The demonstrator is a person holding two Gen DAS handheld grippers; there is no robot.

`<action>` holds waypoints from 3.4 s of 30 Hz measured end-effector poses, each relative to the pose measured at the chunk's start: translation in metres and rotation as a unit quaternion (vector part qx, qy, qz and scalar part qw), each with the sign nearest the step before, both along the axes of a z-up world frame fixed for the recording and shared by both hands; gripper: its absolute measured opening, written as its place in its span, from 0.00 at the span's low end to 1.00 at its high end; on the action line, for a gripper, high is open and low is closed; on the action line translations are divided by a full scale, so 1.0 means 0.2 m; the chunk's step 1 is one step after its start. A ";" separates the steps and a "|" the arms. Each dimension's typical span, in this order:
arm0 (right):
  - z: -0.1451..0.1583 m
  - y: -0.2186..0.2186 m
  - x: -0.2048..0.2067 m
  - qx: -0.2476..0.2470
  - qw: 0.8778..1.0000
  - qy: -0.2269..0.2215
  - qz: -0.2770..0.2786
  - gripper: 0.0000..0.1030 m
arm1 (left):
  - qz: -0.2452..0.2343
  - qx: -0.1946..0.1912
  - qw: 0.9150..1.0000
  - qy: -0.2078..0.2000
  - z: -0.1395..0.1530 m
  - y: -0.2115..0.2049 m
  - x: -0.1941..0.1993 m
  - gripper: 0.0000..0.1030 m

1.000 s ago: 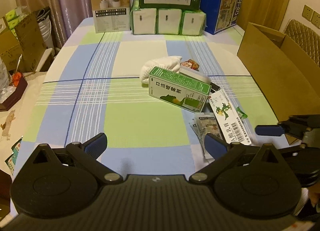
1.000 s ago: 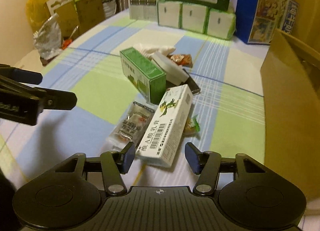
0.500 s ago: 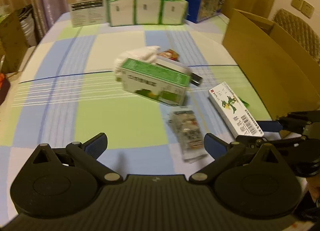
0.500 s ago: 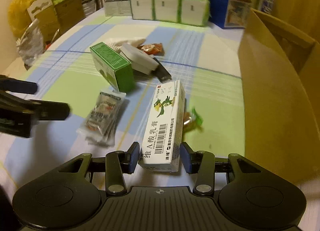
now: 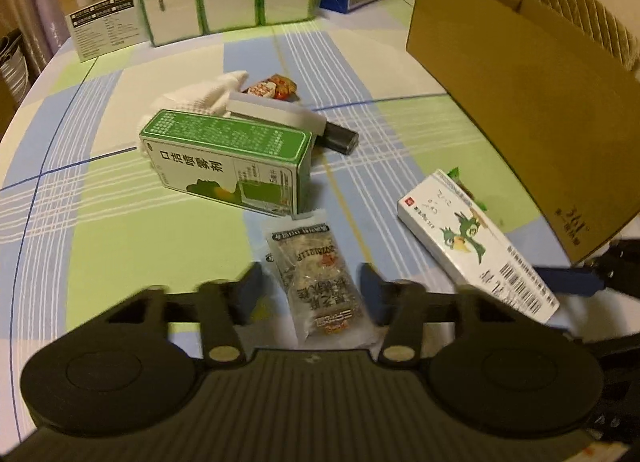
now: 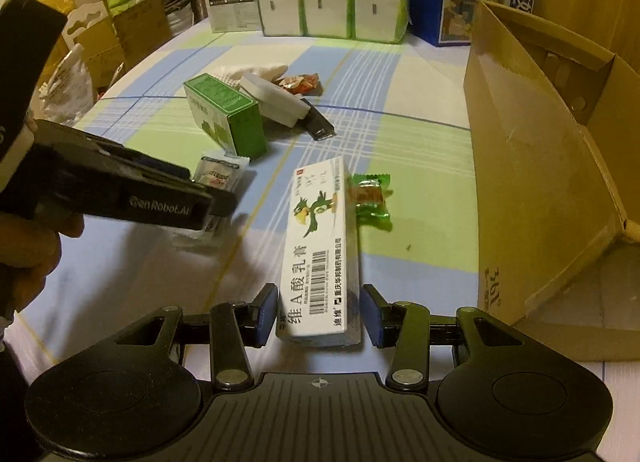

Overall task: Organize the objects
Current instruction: 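Grasp the white parrot medicine box with the right gripper while left grasps snack packet, then carry both items into the cardboard box and open both grippers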

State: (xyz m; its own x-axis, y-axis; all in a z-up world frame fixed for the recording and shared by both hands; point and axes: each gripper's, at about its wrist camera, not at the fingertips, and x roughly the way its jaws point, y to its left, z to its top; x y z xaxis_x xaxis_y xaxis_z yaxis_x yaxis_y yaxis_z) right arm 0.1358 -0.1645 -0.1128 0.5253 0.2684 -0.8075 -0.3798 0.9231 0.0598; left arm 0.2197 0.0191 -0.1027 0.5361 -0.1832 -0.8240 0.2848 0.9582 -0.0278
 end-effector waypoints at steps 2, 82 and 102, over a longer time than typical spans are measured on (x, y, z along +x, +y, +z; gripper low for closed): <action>0.00 0.01 0.01 -0.003 1.000 -0.005 0.008 0.40 | -0.002 0.009 1.000 0.001 0.01 0.01 -0.01 0.31; 0.77 -1.21 0.09 0.039 0.973 -0.094 -0.206 0.34 | -0.124 -0.042 0.989 -0.067 0.71 -1.15 -0.06 0.31; 0.66 -1.19 0.22 0.049 0.976 -0.069 -0.200 0.34 | -0.089 -0.044 0.992 -0.079 0.67 -1.02 0.03 0.47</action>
